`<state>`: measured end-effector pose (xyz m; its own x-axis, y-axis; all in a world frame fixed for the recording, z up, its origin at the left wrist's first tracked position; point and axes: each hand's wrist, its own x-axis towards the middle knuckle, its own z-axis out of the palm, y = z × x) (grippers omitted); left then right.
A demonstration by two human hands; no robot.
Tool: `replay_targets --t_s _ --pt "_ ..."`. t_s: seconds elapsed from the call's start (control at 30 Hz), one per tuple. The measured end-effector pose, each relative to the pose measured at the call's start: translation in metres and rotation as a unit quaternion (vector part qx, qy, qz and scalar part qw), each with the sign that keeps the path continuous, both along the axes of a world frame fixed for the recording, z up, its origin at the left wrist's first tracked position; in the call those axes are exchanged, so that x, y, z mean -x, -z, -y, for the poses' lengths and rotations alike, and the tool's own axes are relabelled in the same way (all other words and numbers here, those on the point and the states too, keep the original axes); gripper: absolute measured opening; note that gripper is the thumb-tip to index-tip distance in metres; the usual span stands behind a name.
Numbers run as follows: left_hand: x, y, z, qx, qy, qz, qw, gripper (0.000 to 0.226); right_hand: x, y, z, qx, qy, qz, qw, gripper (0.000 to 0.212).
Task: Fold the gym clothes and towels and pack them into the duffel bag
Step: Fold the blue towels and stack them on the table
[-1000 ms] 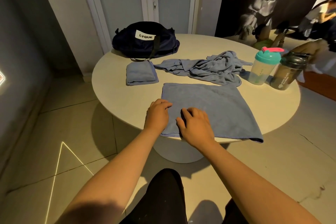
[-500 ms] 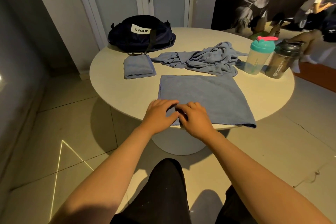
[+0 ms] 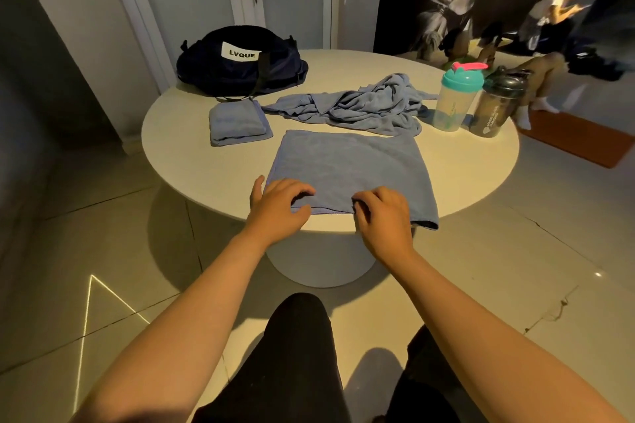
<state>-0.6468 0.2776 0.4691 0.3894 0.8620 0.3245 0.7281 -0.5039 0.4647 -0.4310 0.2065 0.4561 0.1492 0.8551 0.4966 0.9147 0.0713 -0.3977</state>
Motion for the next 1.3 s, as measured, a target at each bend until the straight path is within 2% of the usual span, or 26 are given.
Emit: replay_targets --t_s 0.27,0.4,0.5,0.6,0.8,0.97,1.07,1.17,1.3 --pt "-0.02 0.01 0.011 -0.042 -0.02 0.028 0.999 0.014 -0.001 0.004 0.007 0.012 -0.063 -0.041 0.997 0.02" --pt "-0.015 0.016 0.011 -0.084 -0.02 0.035 0.996 0.017 0.003 0.004 0.007 -0.001 -0.041 -0.047 0.998 0.015" --pt "-0.015 0.017 0.012 -0.108 -0.021 0.04 0.993 0.022 0.003 0.001 0.006 -0.03 -0.03 -0.025 0.999 0.019" --pt "-0.014 0.017 0.013 -0.09 -0.026 0.058 0.994 0.03 0.0 -0.001 0.003 -0.006 -0.046 0.008 0.999 0.023" --pt "-0.013 0.009 0.022 -0.029 -0.019 0.054 0.998 0.03 -0.009 0.009 0.003 0.01 -0.051 0.001 0.999 0.024" --pt "-0.011 0.014 0.019 -0.064 0.007 0.074 0.995 0.031 -0.009 0.006 0.009 0.015 -0.05 -0.003 0.999 0.025" --pt "-0.009 0.013 0.018 -0.06 0.019 0.06 0.996 0.034 -0.011 0.005 0.01 -0.022 -0.055 -0.003 0.998 0.027" --pt "-0.006 0.011 0.018 -0.038 0.037 0.041 0.998 0.041 -0.016 0.007 0.006 -0.044 -0.058 -0.025 0.997 0.027" --pt "-0.007 0.012 0.02 -0.035 0.035 0.03 0.998 0.046 -0.022 0.014 0.007 0.011 -0.06 -0.075 0.995 0.027"
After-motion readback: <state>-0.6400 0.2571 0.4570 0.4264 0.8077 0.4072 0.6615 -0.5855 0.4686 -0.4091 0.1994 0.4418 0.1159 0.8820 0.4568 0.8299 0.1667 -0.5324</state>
